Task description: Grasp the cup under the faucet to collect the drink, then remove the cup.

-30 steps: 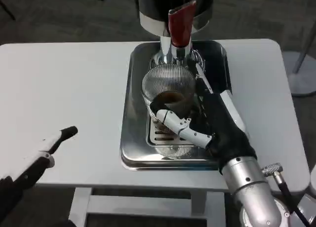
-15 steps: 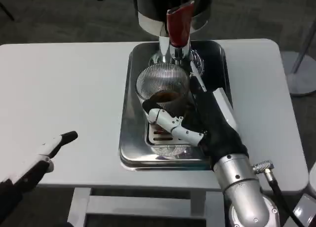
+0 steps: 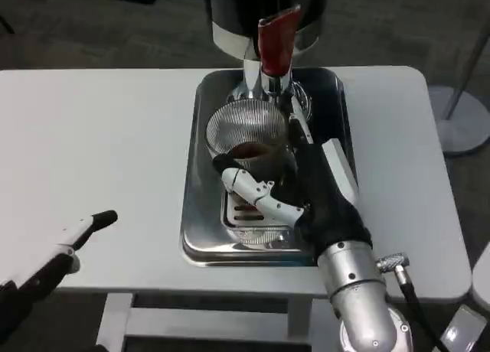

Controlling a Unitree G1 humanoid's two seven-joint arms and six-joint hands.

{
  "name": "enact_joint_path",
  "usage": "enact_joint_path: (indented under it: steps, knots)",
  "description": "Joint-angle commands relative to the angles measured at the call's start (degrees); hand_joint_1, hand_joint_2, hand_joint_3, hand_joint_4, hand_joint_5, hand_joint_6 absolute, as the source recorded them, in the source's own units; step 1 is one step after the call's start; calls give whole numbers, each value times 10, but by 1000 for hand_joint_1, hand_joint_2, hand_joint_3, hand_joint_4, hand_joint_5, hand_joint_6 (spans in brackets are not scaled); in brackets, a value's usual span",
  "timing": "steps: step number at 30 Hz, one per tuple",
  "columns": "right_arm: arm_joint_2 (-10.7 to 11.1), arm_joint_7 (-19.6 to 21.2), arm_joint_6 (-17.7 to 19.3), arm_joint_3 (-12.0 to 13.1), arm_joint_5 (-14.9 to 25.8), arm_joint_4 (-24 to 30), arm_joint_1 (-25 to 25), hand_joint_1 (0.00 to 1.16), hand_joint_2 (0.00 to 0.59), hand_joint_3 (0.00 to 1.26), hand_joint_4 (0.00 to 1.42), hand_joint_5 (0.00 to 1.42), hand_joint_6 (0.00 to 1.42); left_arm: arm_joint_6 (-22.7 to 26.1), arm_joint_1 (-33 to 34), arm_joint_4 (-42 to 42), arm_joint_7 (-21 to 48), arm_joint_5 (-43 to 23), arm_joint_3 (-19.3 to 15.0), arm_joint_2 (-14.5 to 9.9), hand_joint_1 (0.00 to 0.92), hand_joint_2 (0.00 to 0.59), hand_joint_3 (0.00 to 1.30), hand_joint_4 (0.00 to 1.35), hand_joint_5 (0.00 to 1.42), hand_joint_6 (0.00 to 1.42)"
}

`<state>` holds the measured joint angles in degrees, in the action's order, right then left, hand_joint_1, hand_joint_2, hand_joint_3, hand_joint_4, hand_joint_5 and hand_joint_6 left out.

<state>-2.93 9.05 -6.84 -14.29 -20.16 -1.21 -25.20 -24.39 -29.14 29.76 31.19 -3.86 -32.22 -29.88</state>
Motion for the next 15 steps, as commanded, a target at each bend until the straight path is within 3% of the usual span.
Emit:
enact_joint_path:
  steps: [1, 15]
  knots:
    - [-11, 2, 13, -13, -7, -16, -2, 642, 215, 0, 0, 86, 239, 5, -17, -5, 6, -5, 0, -5, 0, 22, 50, 0, 1, 153]
    - [-16, 8, 20, -3, -2, -29, 4, 654, 217, 0, 17, 162, 310, 10, -27, 7, 4, -4, 2, -7, 0, 21, 51, 0, 9, 153]
